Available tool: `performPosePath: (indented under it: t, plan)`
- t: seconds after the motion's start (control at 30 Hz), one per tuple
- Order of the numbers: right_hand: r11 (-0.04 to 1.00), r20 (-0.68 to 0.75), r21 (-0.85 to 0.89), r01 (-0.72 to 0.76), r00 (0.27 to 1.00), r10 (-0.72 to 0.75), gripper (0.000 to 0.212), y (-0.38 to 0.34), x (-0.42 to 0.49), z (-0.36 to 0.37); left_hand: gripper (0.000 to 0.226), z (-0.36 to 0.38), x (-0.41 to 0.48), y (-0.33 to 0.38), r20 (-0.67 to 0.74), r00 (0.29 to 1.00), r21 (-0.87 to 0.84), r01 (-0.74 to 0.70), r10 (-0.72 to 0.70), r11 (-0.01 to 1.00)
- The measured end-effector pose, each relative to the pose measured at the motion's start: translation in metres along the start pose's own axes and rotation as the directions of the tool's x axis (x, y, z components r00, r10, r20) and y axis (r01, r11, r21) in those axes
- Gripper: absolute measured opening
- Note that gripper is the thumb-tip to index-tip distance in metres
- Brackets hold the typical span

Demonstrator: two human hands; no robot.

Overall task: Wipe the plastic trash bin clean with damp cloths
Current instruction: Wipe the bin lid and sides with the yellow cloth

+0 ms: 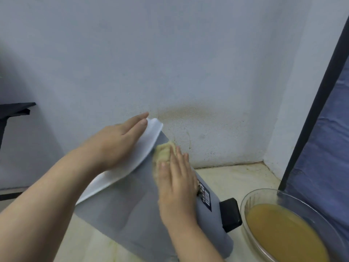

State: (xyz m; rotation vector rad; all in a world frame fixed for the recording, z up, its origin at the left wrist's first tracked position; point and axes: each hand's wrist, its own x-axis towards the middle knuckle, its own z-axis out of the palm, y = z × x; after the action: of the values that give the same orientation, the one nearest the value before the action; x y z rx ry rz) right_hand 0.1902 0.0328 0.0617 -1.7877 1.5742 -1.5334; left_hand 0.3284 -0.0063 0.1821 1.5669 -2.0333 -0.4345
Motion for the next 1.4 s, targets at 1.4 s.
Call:
performPosePath:
  t: [1.4]
  plan:
    - [0.694,0.765,-0.344,0.632,0.618,-0.183,0.051,-0.022,0.044,-0.025,0.051,0.018,-0.021,-0.084,0.163,0.96,0.514,0.112,-0.226,0.85]
